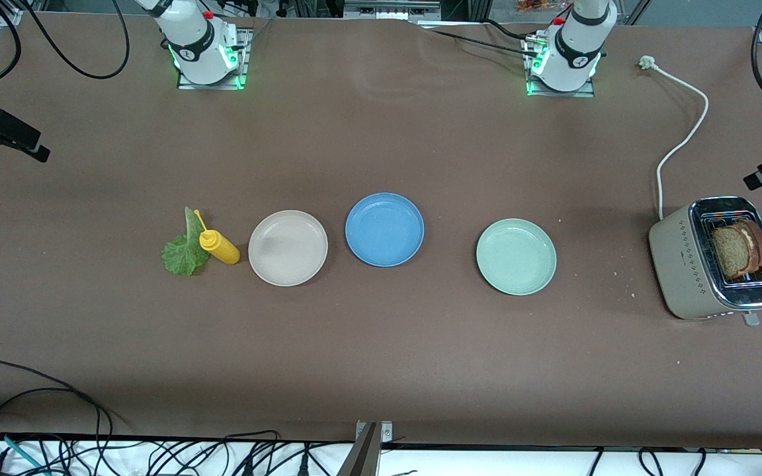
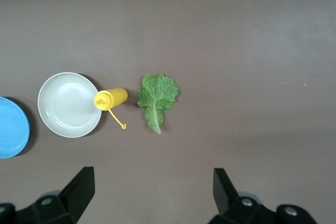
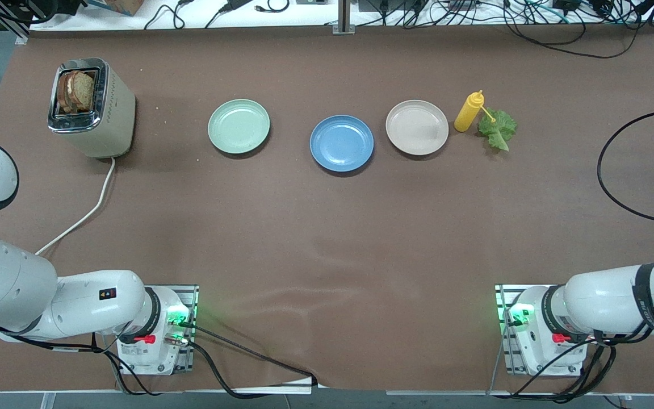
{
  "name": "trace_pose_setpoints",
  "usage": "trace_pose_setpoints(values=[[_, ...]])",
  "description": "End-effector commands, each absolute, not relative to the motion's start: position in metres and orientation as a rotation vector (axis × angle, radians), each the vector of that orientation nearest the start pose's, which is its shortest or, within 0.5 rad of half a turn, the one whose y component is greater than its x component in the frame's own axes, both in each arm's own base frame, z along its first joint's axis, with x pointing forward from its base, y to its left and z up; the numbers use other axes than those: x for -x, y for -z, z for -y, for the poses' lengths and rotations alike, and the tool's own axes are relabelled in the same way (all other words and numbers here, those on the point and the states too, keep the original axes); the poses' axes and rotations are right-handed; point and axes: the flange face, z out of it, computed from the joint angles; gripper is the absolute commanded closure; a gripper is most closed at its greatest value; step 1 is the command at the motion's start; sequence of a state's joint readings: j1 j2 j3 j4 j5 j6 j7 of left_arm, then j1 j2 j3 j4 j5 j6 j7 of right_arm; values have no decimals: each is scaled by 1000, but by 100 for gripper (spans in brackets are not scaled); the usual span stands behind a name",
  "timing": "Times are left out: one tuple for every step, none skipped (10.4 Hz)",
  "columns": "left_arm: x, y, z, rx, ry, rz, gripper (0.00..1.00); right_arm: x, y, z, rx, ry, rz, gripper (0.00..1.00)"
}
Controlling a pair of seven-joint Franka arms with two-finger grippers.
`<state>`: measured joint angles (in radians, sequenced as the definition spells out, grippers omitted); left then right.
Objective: Make sandwich in blue plate with both arms
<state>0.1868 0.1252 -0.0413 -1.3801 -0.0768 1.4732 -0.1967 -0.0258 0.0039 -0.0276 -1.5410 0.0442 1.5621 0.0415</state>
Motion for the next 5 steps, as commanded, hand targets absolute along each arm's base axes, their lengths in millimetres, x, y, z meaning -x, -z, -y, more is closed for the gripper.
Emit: trace_pose_setpoints(values=[[-569, -660, -60, 3163, 9, 461, 0, -552, -645, 24, 3078, 34, -143, 0], [-567, -661, -58, 3163, 12, 456, 0, -551, -645, 27, 3078, 29, -152, 0], [-567, -661, -58, 3164, 12, 456, 0, -551, -645, 31, 3078, 27, -162, 0], [-568, -661, -57, 3163, 12, 449, 0, -551, -645, 32, 3077, 25, -166, 0], [-568, -661, -56, 3162, 12, 447, 0, -551, -645, 31, 3078, 25, -164, 0]])
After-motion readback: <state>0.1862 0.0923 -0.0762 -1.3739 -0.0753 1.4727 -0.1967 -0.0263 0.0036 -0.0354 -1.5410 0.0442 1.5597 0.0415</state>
